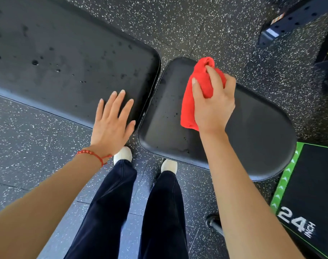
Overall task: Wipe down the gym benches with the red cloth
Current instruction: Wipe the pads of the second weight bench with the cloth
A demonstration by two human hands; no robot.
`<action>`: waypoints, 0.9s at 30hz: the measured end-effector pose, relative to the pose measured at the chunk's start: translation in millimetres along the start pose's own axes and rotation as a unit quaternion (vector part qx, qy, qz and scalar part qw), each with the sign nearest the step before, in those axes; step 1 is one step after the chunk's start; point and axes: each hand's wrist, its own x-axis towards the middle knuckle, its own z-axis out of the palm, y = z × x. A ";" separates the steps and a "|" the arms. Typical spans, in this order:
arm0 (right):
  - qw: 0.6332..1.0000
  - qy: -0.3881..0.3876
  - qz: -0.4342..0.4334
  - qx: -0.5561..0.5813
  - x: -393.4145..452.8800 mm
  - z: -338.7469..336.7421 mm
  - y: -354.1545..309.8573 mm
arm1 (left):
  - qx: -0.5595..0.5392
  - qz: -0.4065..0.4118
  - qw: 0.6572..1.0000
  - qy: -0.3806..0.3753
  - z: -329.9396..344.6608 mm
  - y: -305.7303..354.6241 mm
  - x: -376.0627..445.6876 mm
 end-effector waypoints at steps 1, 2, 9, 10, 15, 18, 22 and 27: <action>1.000 0.005 0.008 0.001 -5.6 -0.3 0.6 | 0.009 0.002 1.000 -0.008 1.3 -3.7 -0.9; 1.000 0.006 0.013 0.003 -13.1 -0.5 1.1 | 0.018 0.006 1.000 -0.015 2.7 -6.3 -2.0; 0.998 -0.048 -0.043 0.007 -93.3 5.8 0.4 | 0.027 0.008 0.999 -0.027 3.4 -7.6 -2.4; 0.997 -0.055 -0.051 0.007 -94.8 6.1 -0.1 | 0.028 0.009 0.999 -0.029 2.4 -7.8 -2.4; 0.992 -0.074 -0.105 0.004 -59.5 14.2 -6.3 | 0.028 0.012 0.999 -0.027 -0.7 -8.9 -0.5; 0.991 -0.076 -0.111 0.009 -22.4 28.2 -17.7 | 0.025 0.010 0.999 -0.031 -1.9 -8.9 -0.3; 0.993 -0.064 -0.098 0.011 18.4 45.7 -29.2 | 0.023 0.011 0.999 -0.040 -3.7 -11.8 1.7; 0.995 -0.054 -0.083 0.014 3.0 45.8 -30.6 | 0.021 0.005 0.999 -0.043 -6.0 -9.2 0.5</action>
